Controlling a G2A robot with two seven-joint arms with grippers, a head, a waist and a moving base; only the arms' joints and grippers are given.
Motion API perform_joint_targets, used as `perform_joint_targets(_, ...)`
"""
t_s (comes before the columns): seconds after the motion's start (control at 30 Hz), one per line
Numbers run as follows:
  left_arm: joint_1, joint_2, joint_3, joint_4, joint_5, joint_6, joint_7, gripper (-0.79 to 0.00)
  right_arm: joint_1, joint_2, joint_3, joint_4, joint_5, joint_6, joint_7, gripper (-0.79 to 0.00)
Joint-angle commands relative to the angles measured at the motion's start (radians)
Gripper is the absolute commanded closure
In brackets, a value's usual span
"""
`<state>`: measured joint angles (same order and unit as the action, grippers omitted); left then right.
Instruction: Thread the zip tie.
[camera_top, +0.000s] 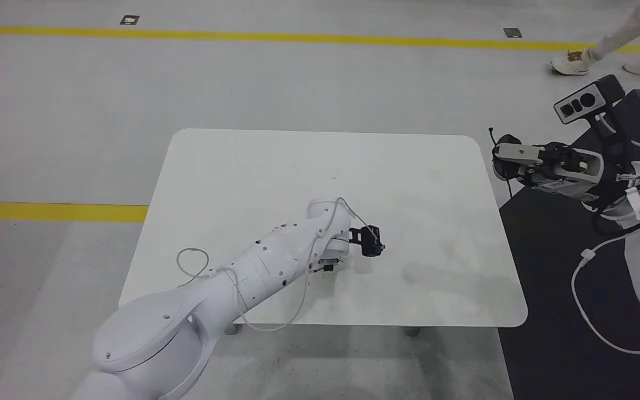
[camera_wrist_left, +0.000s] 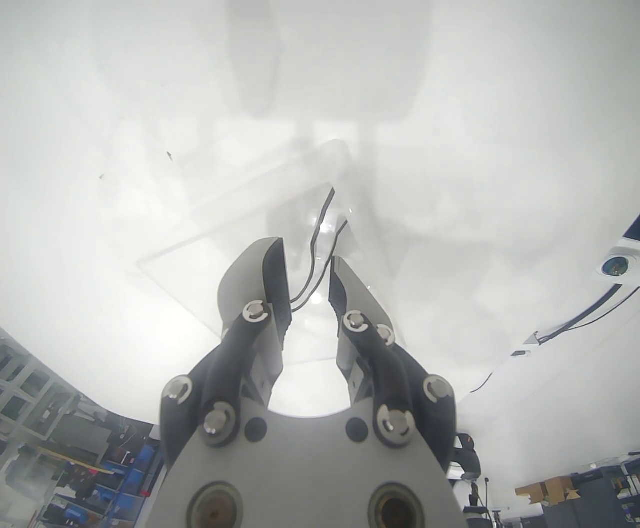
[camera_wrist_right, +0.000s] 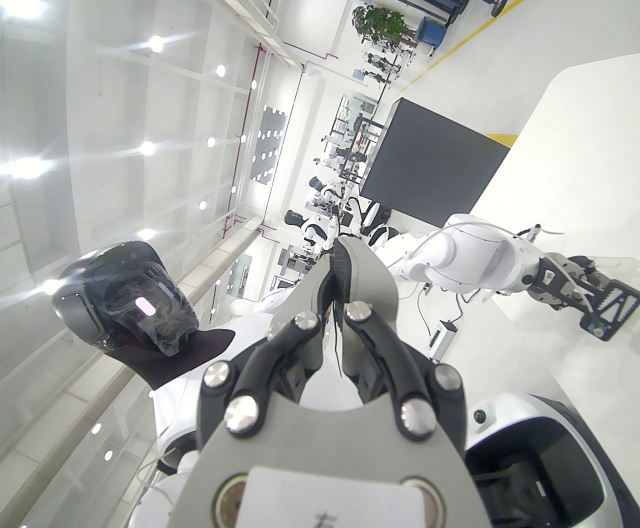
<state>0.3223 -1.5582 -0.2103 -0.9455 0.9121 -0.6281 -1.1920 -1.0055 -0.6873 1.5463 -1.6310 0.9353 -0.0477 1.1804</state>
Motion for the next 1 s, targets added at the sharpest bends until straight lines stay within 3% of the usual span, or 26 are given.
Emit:
perform_joint_targets(0.0,0.0,-0.004,-0.002,0.008,0.005,-0.001,0.002,-0.166,0.0,0.0,0.0,0.0,0.0,0.0,0.0,0.0)
perform_joint_targets(0.43,0.003,-0.027,-0.011,0.058,0.022,-0.02,0.02,-0.154,0.0,0.0,0.0,0.0,0.0,0.0,0.0,0.0)
perform_joint_targets(0.57,0.002,-0.033,-0.01,0.071,0.023,-0.023,0.023,-0.117,0.0,0.0,0.0,0.0,0.0,0.0,0.0,0.0)
perform_joint_targets(0.73,-0.004,-0.039,-0.008,0.085,0.025,-0.025,0.025,-0.006,0.0,0.0,0.0,0.0,0.0,0.0,0.0,0.0)
perform_joint_targets(0.97,-0.01,-0.043,-0.008,0.073,0.024,-0.021,0.021,0.0,0.0,0.0,0.0,0.0,0.0,0.0,0.0,0.0)
